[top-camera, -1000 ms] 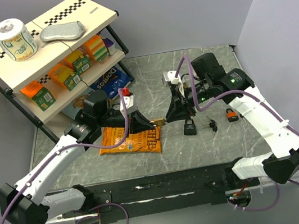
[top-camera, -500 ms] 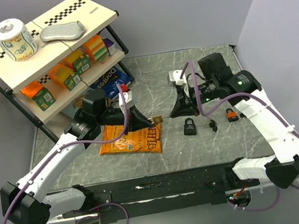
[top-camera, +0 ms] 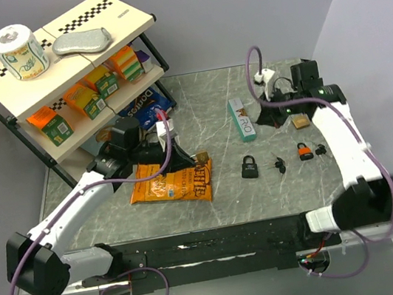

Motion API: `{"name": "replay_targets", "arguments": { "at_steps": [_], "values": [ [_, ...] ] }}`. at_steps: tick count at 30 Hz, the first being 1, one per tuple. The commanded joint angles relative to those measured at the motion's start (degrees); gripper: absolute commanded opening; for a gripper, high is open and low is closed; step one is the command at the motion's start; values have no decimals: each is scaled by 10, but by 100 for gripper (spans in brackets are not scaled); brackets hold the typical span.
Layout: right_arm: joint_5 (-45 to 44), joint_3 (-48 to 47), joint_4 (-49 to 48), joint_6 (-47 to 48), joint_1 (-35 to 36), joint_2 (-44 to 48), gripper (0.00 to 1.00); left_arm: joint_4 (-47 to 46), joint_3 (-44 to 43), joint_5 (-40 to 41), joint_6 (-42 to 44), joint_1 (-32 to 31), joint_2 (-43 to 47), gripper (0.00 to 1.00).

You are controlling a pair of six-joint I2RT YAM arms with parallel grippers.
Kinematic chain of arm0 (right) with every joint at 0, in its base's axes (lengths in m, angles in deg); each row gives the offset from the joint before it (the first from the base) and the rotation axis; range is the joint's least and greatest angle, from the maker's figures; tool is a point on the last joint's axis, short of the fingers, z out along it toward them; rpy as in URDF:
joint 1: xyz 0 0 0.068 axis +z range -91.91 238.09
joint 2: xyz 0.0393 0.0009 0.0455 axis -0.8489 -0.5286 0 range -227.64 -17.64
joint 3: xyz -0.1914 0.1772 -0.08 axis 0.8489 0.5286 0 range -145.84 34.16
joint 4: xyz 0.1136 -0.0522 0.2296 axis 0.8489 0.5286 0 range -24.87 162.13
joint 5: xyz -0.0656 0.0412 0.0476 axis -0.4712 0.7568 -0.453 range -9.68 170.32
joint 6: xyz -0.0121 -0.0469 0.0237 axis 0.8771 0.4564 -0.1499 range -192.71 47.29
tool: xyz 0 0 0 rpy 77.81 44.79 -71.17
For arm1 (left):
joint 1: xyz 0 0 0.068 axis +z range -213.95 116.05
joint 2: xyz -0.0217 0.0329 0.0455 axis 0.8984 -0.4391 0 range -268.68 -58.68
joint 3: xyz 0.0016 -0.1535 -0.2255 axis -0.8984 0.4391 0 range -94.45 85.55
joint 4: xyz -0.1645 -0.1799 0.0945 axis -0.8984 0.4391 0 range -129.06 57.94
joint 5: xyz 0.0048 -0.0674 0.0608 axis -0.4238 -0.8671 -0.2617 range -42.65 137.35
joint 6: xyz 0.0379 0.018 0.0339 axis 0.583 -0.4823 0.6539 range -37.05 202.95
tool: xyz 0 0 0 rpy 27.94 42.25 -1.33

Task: Lock with the key
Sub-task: Place the key at the center of the board.

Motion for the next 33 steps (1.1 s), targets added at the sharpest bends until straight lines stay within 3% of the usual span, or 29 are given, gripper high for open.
{"name": "replay_targets", "arguments": {
  "at_steps": [1, 6, 13, 25, 27, 29, 30, 33],
  "values": [
    [-127, 20, -112, -47, -80, -97, 0, 0, -28, 18, 7, 2, -19, 1],
    [-187, -12, -162, -64, -121, -206, 0, 5, -33, 26, 13, 2, -32, 1],
    [-214, -69, -154, -69, -135, -349, 0, 4, -38, 37, 19, 5, -52, 1],
    [-219, -111, -153, -97, -133, -445, 0, -3, -40, 30, 17, 11, -65, 1],
    [-212, -114, -142, -95, -133, -452, 14, 3, -39, 30, 21, 12, -66, 1],
    [-204, -105, -141, -93, -132, -450, 22, 8, -39, 31, 27, 12, -66, 1],
    [-203, -100, -146, -91, -132, -439, 36, 10, -39, 32, 28, 12, -66, 1],
    [-190, -96, -134, -77, -133, -407, 52, 20, -47, 30, 32, 13, -67, 1]
  ]
}}
